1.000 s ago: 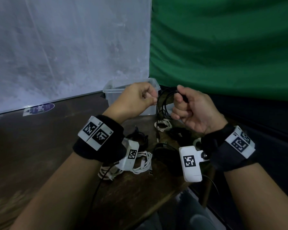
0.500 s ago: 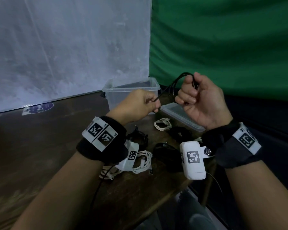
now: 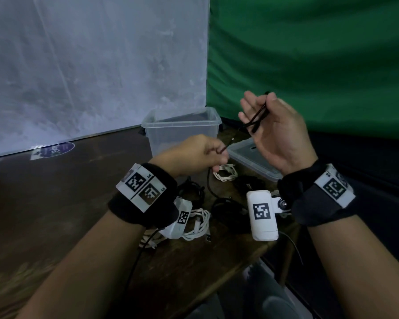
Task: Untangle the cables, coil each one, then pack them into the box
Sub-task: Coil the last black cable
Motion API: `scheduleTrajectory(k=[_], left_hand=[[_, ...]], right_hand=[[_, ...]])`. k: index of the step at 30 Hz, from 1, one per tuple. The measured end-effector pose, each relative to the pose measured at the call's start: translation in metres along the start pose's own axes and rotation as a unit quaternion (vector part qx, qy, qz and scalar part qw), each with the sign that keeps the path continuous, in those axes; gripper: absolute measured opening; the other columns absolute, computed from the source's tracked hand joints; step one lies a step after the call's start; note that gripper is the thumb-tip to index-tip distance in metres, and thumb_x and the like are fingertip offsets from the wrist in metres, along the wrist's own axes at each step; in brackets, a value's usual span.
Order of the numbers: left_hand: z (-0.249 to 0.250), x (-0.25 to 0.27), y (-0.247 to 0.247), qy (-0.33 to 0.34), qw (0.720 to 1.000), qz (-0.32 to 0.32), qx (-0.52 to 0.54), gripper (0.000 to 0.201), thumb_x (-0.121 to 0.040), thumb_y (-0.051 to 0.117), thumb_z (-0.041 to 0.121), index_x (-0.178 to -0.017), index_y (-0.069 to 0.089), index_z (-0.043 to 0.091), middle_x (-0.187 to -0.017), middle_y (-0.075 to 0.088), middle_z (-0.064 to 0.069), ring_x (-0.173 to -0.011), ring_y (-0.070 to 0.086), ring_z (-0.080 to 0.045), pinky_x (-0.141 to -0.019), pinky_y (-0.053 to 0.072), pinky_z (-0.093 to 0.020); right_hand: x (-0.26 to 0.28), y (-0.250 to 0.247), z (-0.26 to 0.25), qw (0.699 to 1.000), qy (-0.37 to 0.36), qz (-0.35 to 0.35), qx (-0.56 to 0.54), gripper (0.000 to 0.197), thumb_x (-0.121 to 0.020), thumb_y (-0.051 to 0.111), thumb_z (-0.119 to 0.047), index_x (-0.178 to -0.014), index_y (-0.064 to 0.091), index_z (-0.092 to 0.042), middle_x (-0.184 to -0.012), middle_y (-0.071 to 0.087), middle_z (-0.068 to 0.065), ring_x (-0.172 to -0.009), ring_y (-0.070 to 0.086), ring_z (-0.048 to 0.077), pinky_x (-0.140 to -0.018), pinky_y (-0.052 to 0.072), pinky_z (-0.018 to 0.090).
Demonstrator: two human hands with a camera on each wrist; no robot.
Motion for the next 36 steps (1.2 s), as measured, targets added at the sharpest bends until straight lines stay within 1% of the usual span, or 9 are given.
scheduleTrajectory(k=[4,8,11,14,17,20,24,28,36], left_hand=[[-0.008,0.008,0.019,-0.042,0.993,-0.106,-0.021,0.014,-0.086,0.066,0.020,-0.099,0.067,0.018,-0.073,0.069,0.004,-0.067,0.058,-0.007,-0.070,0.045,-0.025],[0.000,0.012,0.011,-0.038,0.990,-0.094,0.094,0.041,-0.091,0.058,0.008,-0.127,0.044,0.020,-0.061,0.064,0.004,-0.057,0.055,-0.011,-0.056,0.040,-0.022],[0.014,0.013,-0.010,0.008,0.984,-0.030,0.175,0.022,-0.094,0.046,0.000,-0.104,0.059,0.015,-0.065,0.065,0.002,-0.063,0.057,-0.010,-0.061,0.042,-0.020],[0.021,0.013,-0.024,0.032,0.964,0.026,0.263,0.021,-0.089,0.046,0.000,-0.088,0.066,0.007,-0.075,0.072,-0.001,-0.075,0.064,-0.009,-0.065,0.045,-0.014],[0.022,0.012,-0.033,0.046,0.940,0.060,0.333,0.024,-0.076,0.047,0.002,-0.092,0.064,0.008,-0.087,0.072,-0.007,-0.085,0.066,-0.015,-0.067,0.046,-0.015],[0.019,0.011,-0.049,0.065,0.944,0.139,0.293,0.013,-0.093,0.052,0.003,-0.090,0.062,0.012,-0.078,0.073,0.002,-0.075,0.065,-0.008,-0.064,0.047,-0.014],[0.005,0.013,-0.063,0.042,0.929,0.218,0.295,0.022,-0.098,0.045,0.009,-0.084,0.061,0.009,-0.063,0.070,0.003,-0.059,0.063,-0.006,-0.056,0.047,-0.015],[0.002,0.010,-0.059,0.026,0.926,0.215,0.311,0.015,-0.097,0.046,0.007,-0.097,0.061,0.007,-0.071,0.070,0.000,-0.062,0.064,-0.005,-0.058,0.048,-0.014],[0.005,0.012,-0.051,0.020,0.952,0.168,0.255,0.034,-0.077,0.071,-0.003,-0.107,0.063,0.011,-0.088,0.062,-0.003,-0.074,0.057,-0.009,-0.075,0.050,-0.011]], right_hand=[[0.002,0.004,0.003,0.987,-0.036,-0.014,0.157,0.025,-0.099,0.045,-0.018,-0.079,0.059,-0.015,-0.125,0.058,0.011,-0.124,0.052,0.011,-0.099,0.040,0.023],[0.003,0.004,0.008,0.905,-0.054,-0.038,0.420,0.026,-0.098,0.047,-0.016,-0.080,0.065,-0.018,-0.129,0.059,0.012,-0.121,0.053,0.008,-0.092,0.039,0.018],[0.005,0.002,0.017,0.847,-0.030,-0.054,0.528,0.025,-0.098,0.047,-0.023,-0.080,0.062,-0.014,-0.107,0.066,0.018,-0.099,0.061,0.025,-0.081,0.046,0.033],[0.006,0.004,0.026,0.816,-0.023,-0.078,0.573,0.031,-0.098,0.046,-0.025,-0.068,0.046,-0.016,-0.071,0.058,0.012,-0.061,0.049,0.019,-0.064,0.040,0.034],[0.006,0.007,0.039,0.840,0.005,-0.111,0.532,0.029,-0.098,0.044,-0.027,-0.078,0.055,-0.010,-0.063,0.062,0.006,-0.062,0.059,0.030,-0.070,0.048,0.042],[0.011,0.010,0.045,0.884,0.032,-0.129,0.449,0.031,-0.101,0.041,-0.025,-0.081,0.060,-0.011,-0.053,0.053,-0.007,-0.051,0.051,0.010,-0.062,0.044,0.032],[0.020,0.023,0.048,0.885,0.039,-0.173,0.431,0.022,-0.096,0.053,-0.022,-0.074,0.057,-0.025,-0.051,0.053,-0.015,-0.050,0.050,0.002,-0.057,0.049,0.026],[0.014,0.014,0.050,0.911,0.056,-0.133,0.387,0.031,-0.099,0.046,-0.026,-0.070,0.049,-0.015,-0.039,0.039,-0.009,-0.036,0.041,0.003,-0.058,0.044,0.035],[0.017,0.018,0.050,0.951,0.095,-0.121,0.267,0.038,-0.104,0.032,-0.024,-0.071,0.044,-0.010,-0.045,0.023,-0.005,-0.041,0.022,0.013,-0.044,0.041,0.025]])
Point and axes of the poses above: each hand's wrist, its own x-axis away from the middle knuckle, its own y-axis out of the palm, z = x × y, the point moved 10 cm from there along -x, towards the middle knuckle
